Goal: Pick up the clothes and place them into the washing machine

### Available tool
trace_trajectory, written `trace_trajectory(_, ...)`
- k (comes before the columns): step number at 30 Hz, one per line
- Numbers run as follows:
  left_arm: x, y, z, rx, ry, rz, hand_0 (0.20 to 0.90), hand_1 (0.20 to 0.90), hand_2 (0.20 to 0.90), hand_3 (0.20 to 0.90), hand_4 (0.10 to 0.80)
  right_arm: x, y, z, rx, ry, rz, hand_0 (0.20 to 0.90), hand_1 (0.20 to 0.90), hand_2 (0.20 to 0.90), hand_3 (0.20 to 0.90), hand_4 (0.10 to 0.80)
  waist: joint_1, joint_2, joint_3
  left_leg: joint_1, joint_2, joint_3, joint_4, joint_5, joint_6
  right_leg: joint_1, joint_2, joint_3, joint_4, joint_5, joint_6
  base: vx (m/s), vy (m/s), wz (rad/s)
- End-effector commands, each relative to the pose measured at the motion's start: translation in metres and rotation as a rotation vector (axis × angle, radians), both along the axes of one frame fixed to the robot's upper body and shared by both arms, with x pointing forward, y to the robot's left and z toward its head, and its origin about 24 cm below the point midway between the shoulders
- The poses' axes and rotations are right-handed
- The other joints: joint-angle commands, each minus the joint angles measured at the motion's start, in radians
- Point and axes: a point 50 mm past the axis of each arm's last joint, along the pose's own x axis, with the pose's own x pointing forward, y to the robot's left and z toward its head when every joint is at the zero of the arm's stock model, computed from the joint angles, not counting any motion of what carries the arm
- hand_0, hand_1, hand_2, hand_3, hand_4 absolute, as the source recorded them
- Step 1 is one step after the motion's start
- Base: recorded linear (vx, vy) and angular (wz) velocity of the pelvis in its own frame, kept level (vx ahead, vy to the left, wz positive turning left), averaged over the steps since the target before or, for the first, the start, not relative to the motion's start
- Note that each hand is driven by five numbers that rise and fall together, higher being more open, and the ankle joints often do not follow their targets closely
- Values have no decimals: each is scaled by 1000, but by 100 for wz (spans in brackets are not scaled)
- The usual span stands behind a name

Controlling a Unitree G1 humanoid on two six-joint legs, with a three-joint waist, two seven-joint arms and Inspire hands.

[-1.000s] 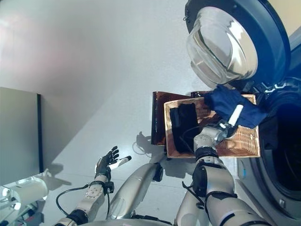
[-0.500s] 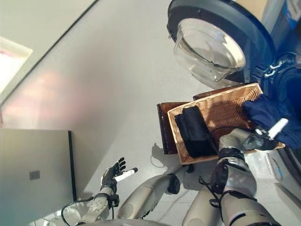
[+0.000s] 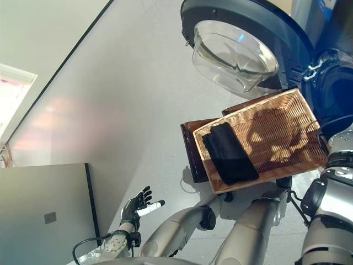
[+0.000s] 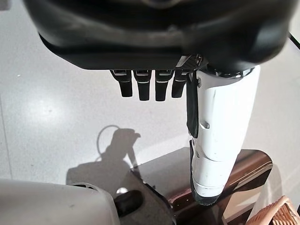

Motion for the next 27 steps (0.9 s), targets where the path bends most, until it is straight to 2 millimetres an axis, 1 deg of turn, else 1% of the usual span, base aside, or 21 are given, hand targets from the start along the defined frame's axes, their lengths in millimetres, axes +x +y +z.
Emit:
trace_trajectory(1,1,31,1,52,-11,109,900,900,900,900,800,-12,-6,49,-239,-33,-11,900,900,900,900,800,24,-33,-68,-75,28,-62,126,-68,-104,3,41,1,-39,48,-120,-14,-41,-2)
trace_trajectory(2,3,23,0,29,-10,100,900,900,900,900,800,3,0,7,-132,48,55,900,900,900,900,800,30,-31,-67,-77,32,-66,127,-66,-104,9,44,-6,-42,47,-121,-19,-38,-3)
trace_trajectory(3,3,23,0,26,-7,103,900,900,900,900,800,9,5,-6,-110,79,86,900,900,900,900,800,32,-32,-63,-81,34,-67,127,-56,-105,8,47,-9,-45,56,-124,-28,-52,-5)
trace_trajectory(4,3,22,-1,23,-1,104,900,900,900,900,800,14,10,-23,-66,106,108,900,900,900,900,800,34,-30,-61,-79,34,-71,128,-62,-105,13,49,-14,-40,44,-125,-28,-36,-6)
trace_trajectory(5,4,22,-1,22,2,110,900,900,900,900,800,19,15,-36,-42,128,136,900,900,900,900,800,37,-32,-59,-79,35,-75,129,-60,-106,15,52,-17,-38,44,-126,-4,-38,-6)
trace_trajectory(7,2,24,-2,28,10,123,900,900,900,900,800,25,26,-54,8,135,162,900,900,900,900,800,40,-34,-54,-76,38,-81,125,-56,-108,20,58,-22,-36,40,-128,-48,-42,-1)
trace_trajectory(8,2,26,-2,33,10,128,900,900,900,900,800,29,30,-56,7,141,183,900,900,900,900,800,41,-39,-47,-81,41,-81,126,-45,-109,17,60,-25,-38,51,-130,-39,-42,5)
trace_trajectory(9,3,26,-2,34,10,131,900,900,900,900,800,29,33,-64,30,151,190,900,900,900,900,800,43,-41,-43,-78,41,-86,128,-52,-110,22,60,-31,-30,37,-130,-46,-39,8)
trace_trajectory(14,4,29,-1,54,3,125,900,900,900,900,800,38,47,-88,56,276,247,900,900,900,900,800,53,-45,-8,-101,47,-93,150,-47,-109,10,68,-40,-4,29,-136,-58,-27,11)
trace_trajectory(17,2,28,-1,58,2,115,900,900,900,900,800,46,58,-95,54,337,294,900,900,900,900,800,60,-43,9,-118,52,-94,160,-41,-110,-4,72,-41,9,23,-141,-54,-2,10)
trace_trajectory(18,2,28,-1,58,2,115,900,900,900,900,800,46,58,-95,54,337,294,900,900,900,900,800,60,-43,10,-118,52,-94,160,-41,-110,-4,72,-41,9,23,-141,-18,-7,4)
trace_trajectory(19,3,30,-1,64,3,115,900,900,900,900,800,48,61,-100,41,388,315,900,900,900,900,800,63,-47,12,-121,56,-95,164,-40,-111,-6,75,-41,14,22,-143,-21,-18,4)
trace_trajectory(20,5,32,0,69,-3,117,900,900,900,900,800,51,65,-101,33,396,339,900,900,900,900,800,62,-51,17,-124,58,-95,167,-39,-112,-7,77,-43,18,22,-144,-25,-28,6)
trace_trajectory(22,6,36,0,80,0,122,900,900,900,900,800,55,73,-109,-14,505,393,900,900,900,900,800,65,-67,18,-127,62,-98,173,-38,-112,-6,80,-46,20,24,-146,-24,-46,3)
trace_trajectory(23,7,40,1,88,-6,132,900,900,900,900,800,61,79,-111,-92,602,446,900,900,900,900,800,67,-84,20,-127,65,-99,176,-37,-112,-3,84,-54,19,29,-147,-24,-46,1)
trace_trajectory(24,7,40,1,88,-6,133,900,900,900,900,800,61,80,-111,-94,603,447,900,900,900,900,800,65,-83,22,-127,65,-99,176,-37,-112,-2,84,-54,19,29,-147,-29,-55,1)
trace_trajectory(25,9,45,2,99,-13,144,900,900,900,900,800,65,86,-114,-153,687,485,900,900,900,900,800,65,-97,22,-127,69,-101,179,-36,-113,2,87,-59,17,32,-149,-17,-50,1)
trace_trajectory(26,9,47,3,105,-14,145,900,900,900,900,800,67,90,-115,-175,717,500,900,900,900,900,800,63,-108,26,-126,72,-103,181,-37,-113,8,89,-64,13,35,-150,-22,-110,0)
trace_trajectory(27,10,53,3,122,-16,156,900,900,900,900,800,75,102,-116,-309,850,543,900,900,900,900,800,66,-137,27,-121,80,-105,182,-35,-114,24,94,-74,3,40,-149,-12,-86,5)
